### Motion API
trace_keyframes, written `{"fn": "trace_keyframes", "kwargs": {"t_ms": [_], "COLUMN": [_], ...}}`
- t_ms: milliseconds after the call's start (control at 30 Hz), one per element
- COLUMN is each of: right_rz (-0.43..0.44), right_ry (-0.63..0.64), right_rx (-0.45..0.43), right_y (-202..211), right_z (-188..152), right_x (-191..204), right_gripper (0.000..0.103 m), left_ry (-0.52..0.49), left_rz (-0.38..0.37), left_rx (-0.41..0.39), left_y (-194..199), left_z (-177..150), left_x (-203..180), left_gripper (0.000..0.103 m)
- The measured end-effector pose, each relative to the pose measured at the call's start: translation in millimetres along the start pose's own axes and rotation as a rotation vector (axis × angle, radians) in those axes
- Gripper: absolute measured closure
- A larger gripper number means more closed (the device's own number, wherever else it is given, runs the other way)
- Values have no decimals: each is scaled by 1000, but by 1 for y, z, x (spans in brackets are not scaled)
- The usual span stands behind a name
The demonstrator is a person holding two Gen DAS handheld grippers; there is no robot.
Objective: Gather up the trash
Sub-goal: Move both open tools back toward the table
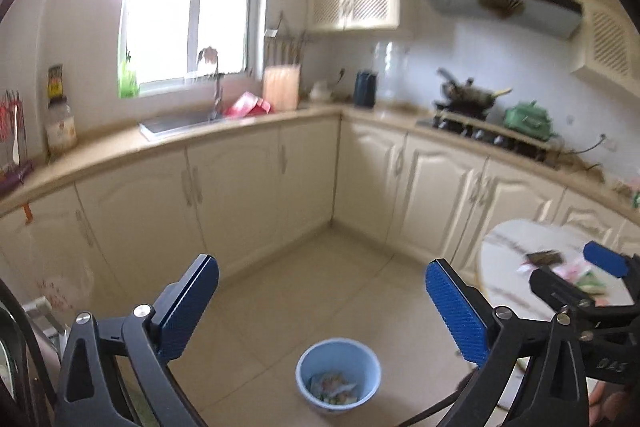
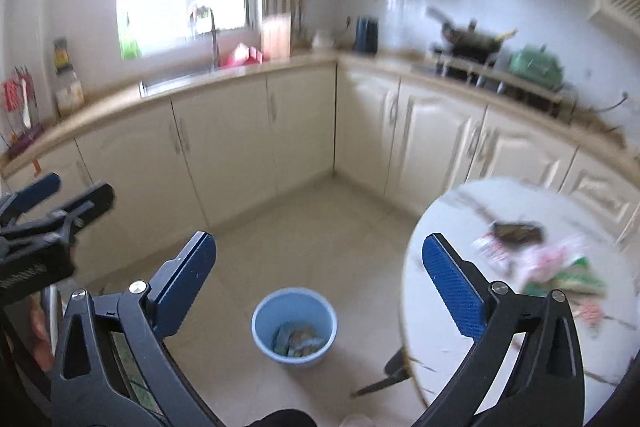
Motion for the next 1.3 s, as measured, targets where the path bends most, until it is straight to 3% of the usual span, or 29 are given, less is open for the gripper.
{"fn": "trace_keyframes", "kwargs": {"t_ms": [200, 367, 700, 833, 1033, 1300], "right_rz": [-133, -196, -311, -360, -427, -493], "right_ry": [16, 8, -52, -89, -145, -269], "right_rx": [-138, -202, -232, -227, -196, -65], "right_y": [92, 146, 197, 209, 214, 188], "right_z": [10, 3, -24, -37, -59, -108], "right_x": [-11, -19, -56, -80, -117, -194], "right_gripper": [0, 0, 0, 0, 0, 0], "left_ry": [-21, -34, -94, -109, -162, -223], "left_rz": [-93, -130, -222, -261, -328, -338], "left_rx": [-124, -222, -260, -248, -179, 11], "left_y": [81, 131, 173, 161, 119, 27], "left_z": [-38, -75, -146, -141, -128, -113], "left_x": [-33, -31, -20, -19, -58, -95], "left_gripper": [1, 1, 1, 1, 1, 1]}}
Point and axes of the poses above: each gripper's, at about its wrist camera, not at the fingertips, and y roughly against the way its jaws point, x to its left, z to its top, the point moved 2 cm from there along -y, roughly the way its jaws point, and after that the axes turned 15 degrees about y, right-handed, at the moved point
